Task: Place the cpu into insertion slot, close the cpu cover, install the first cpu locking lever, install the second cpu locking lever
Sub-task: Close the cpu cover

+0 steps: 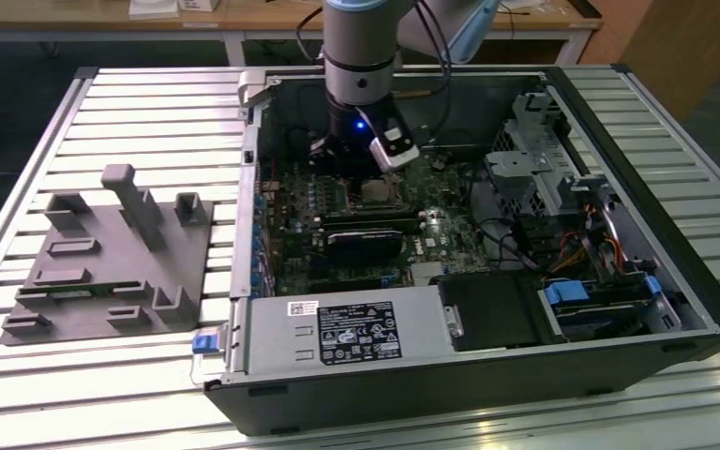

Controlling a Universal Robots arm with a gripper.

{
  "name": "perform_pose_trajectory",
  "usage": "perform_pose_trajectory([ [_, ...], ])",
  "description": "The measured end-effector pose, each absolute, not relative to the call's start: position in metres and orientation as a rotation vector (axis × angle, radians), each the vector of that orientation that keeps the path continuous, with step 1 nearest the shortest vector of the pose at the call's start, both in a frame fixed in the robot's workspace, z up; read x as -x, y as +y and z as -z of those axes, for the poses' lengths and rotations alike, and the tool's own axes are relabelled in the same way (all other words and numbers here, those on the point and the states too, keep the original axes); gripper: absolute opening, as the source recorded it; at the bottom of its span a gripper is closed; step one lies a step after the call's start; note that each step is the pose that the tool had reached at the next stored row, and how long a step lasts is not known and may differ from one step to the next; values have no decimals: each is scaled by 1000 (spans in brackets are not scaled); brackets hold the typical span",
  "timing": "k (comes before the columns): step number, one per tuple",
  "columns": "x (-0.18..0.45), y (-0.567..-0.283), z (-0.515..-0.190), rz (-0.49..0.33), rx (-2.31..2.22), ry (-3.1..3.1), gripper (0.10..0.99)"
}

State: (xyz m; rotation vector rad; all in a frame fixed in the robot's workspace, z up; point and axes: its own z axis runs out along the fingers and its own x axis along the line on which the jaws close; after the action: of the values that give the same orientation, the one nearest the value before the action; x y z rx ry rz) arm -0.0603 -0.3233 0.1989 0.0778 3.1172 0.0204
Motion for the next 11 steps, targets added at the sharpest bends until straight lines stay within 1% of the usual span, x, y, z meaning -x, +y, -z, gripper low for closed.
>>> perform_pose_trajectory([
  [11, 59, -323, -200, -20, -78, 3117, 106],
])
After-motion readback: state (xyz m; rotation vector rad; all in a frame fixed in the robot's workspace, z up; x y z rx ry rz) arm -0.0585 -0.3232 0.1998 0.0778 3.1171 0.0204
